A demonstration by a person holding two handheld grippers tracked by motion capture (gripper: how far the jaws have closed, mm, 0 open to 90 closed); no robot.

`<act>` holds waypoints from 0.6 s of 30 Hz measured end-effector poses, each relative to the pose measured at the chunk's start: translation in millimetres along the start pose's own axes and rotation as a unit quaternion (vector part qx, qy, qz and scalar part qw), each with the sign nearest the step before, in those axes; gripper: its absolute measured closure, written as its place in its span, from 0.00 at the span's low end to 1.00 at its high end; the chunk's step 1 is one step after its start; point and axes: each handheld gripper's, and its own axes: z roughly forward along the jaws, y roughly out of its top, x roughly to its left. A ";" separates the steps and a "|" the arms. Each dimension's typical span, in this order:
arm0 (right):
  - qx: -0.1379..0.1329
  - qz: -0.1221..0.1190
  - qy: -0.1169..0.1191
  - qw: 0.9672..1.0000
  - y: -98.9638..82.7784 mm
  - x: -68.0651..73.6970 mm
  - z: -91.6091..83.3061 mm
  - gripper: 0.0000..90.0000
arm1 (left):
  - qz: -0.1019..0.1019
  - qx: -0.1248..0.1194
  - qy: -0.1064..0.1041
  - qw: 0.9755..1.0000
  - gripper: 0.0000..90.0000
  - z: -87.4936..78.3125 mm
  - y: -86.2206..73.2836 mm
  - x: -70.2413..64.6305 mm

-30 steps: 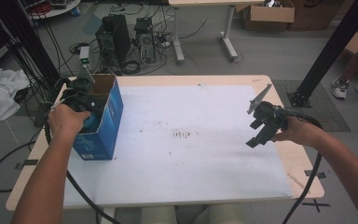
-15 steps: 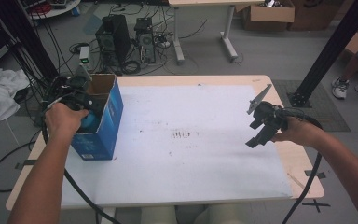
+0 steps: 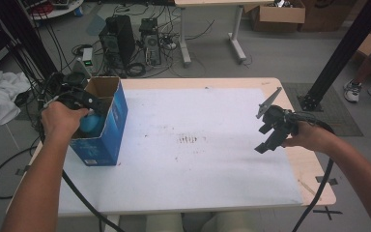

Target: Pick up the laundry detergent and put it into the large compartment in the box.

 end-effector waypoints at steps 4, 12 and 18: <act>0.000 0.001 -0.001 1.000 0.1 0.6 -0.6 0.21 | 0.000 -0.004 -0.002 1.000 0.31 -6.8 0.9 0.6; -0.001 0.000 -0.002 1.000 0.2 1.7 -2.0 0.21 | -0.003 -0.012 -0.005 1.000 0.27 -15.4 1.4 1.2; -0.002 0.000 -0.003 1.000 -0.4 2.3 -3.5 0.21 | -0.001 -0.020 -0.010 1.000 0.25 -24.0 2.8 -0.4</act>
